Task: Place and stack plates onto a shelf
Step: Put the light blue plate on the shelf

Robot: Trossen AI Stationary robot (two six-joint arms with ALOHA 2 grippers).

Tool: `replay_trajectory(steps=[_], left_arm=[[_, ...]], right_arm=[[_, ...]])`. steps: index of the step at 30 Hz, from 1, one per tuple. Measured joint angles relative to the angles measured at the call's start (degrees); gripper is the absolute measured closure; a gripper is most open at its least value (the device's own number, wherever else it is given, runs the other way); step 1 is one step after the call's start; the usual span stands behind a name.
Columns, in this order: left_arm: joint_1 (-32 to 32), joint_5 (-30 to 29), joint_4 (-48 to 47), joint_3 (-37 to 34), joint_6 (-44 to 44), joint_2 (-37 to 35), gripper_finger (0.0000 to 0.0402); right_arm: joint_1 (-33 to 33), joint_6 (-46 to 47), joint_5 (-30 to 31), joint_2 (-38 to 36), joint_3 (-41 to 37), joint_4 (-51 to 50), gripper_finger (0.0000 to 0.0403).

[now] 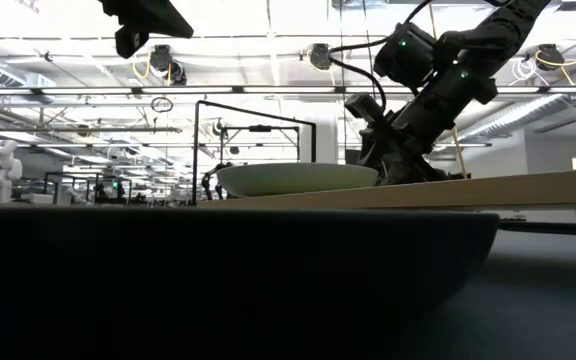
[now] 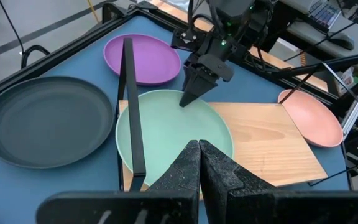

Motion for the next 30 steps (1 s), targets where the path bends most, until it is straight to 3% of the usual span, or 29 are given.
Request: replay_trajectory(steps=[30], left_arm=[[0.0, 0.7, -2.7, 0.0, -4.6, 0.0, 0.0396]], right_arm=[[0.0, 0.3, 0.6, -12.6, 0.0, -7.3, 0.0247]])
